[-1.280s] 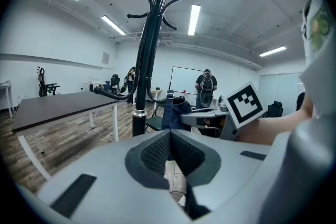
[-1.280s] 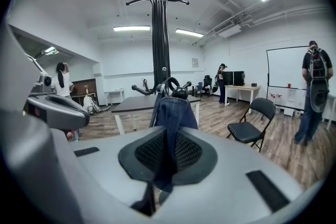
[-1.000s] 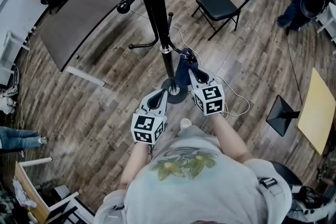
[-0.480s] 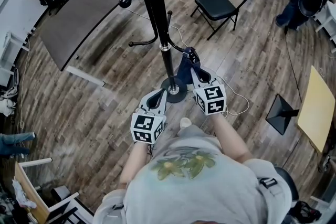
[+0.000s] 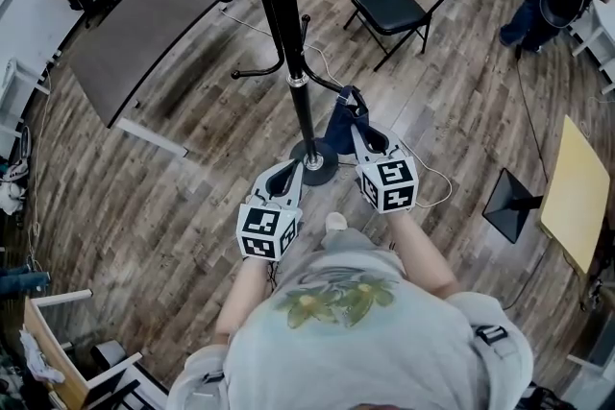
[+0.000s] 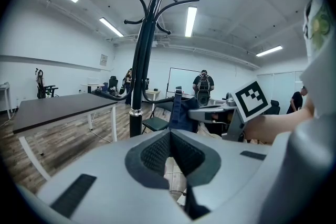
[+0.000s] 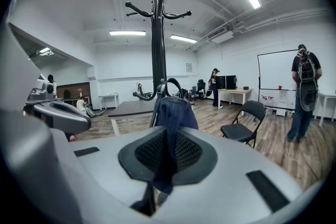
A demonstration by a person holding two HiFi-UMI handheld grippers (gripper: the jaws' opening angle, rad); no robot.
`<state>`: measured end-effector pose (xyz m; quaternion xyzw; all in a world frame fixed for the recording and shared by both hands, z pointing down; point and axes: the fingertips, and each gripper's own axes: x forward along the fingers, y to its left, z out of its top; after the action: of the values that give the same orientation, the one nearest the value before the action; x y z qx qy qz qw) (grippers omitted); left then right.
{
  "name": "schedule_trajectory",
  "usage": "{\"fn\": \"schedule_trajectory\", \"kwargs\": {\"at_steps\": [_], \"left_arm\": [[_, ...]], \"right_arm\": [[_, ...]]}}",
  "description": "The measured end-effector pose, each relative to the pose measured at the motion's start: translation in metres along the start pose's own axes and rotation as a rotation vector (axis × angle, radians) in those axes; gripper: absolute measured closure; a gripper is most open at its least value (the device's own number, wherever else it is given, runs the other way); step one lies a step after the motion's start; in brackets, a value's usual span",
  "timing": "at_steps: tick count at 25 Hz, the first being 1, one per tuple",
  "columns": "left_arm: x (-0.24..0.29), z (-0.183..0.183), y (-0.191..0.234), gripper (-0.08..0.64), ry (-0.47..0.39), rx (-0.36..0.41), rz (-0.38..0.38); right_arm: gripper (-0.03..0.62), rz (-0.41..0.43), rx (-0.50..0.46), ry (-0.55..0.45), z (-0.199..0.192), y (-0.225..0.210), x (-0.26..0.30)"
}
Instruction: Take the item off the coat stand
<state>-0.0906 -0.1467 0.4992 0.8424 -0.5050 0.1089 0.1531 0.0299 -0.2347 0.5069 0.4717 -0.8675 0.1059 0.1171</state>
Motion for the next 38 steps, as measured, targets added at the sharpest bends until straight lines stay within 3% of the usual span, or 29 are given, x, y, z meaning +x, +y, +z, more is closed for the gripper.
{"fn": "schedule_trajectory", "kwargs": {"at_steps": [38], "left_arm": [[-0.019, -0.020, -0.045, 0.545, -0.003, -0.018, -0.042]], "right_arm": [[0.566, 0.018, -0.015, -0.046, -0.018, 0.014, -0.082]]}}
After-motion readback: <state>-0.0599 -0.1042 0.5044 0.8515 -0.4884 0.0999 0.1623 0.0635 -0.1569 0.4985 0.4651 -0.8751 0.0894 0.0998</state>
